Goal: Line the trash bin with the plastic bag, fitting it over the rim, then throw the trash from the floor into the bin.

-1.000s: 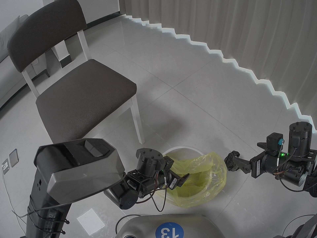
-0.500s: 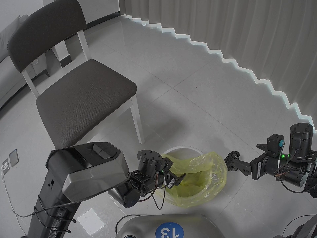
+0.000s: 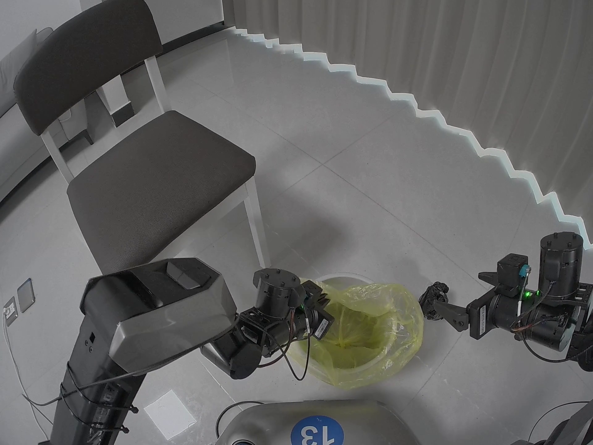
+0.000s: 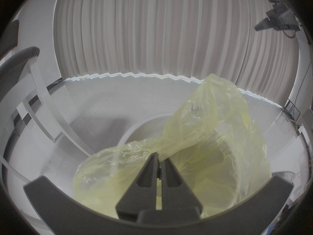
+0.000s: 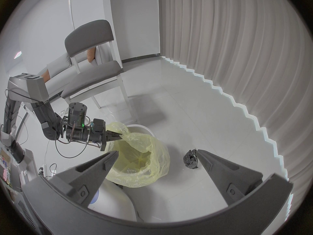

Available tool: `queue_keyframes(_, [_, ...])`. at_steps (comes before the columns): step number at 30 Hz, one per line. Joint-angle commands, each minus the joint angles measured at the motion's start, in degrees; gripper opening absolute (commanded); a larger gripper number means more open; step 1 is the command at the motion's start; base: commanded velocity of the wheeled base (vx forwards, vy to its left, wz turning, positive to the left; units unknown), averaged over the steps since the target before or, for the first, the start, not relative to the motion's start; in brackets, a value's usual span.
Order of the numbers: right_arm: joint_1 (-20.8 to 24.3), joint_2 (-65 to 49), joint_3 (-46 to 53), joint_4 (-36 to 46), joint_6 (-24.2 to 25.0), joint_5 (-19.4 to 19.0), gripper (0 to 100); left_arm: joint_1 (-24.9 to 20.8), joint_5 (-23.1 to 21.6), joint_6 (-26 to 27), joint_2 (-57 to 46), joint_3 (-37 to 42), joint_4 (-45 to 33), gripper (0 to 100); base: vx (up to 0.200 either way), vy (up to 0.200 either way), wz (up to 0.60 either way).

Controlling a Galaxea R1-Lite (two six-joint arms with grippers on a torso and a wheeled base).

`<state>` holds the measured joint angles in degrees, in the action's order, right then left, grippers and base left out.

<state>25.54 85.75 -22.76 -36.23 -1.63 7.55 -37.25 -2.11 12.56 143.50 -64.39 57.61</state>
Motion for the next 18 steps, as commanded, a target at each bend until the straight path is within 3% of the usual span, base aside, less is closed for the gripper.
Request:
queue_keyframes(1, [0.21,0.3,0.17,-0.07,-0.04,0.01,100,0.96,-0.09,-0.16,-3.93,-0.12,-0.13,0,0.0,0.0,0.0])
queue_keyframes(8, [0.3,0.03,0.26,0.02,-0.04,0.01,100,3.33,-0.62,-0.25,-4.28,-2.93,-0.48,0,0.0,0.0,0.0])
queue_keyframes(18, [0.21,-0.41,0.52,-0.07,-0.48,0.01,100,2.8,-0.79,-1.22,-1.9,-8.56,-1.36,0,0.0,0.0,0.0])
